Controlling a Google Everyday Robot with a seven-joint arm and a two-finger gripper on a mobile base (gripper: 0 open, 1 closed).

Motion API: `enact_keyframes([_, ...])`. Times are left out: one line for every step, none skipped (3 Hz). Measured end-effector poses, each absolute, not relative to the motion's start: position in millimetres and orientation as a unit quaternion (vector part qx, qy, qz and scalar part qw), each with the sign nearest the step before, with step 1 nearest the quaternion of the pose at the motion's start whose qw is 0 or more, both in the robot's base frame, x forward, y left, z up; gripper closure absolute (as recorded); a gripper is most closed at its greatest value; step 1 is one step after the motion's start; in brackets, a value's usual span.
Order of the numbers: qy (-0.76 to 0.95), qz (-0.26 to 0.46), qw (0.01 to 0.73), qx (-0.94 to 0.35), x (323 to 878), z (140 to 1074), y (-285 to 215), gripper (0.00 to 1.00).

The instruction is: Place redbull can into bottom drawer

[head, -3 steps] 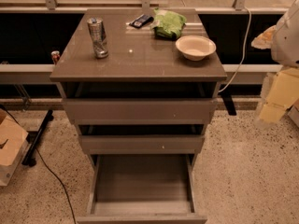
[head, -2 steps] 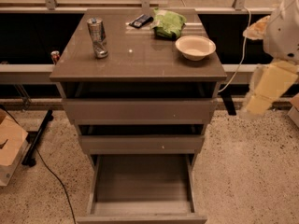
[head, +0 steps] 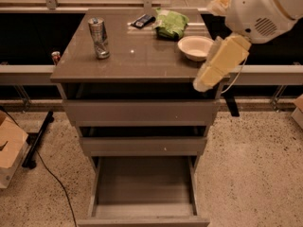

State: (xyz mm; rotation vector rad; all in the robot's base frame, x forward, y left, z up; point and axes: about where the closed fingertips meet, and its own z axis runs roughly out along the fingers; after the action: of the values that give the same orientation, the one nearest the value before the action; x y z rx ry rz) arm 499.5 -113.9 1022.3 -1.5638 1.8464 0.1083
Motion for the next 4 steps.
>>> enact_keyframes([0.688,0.087,0.382,-0.610,529,1026,-75,0.00])
enact_keyframes([0.671,0.148,0.406,-0.603,574,1021,-36,0.00])
enact_keyframes([0.671,0.148,0.406,-0.603,574,1020,-36,0.00])
enact_keyframes([0.667,0.155,0.419,-0.597,581,1011,-15,0.00])
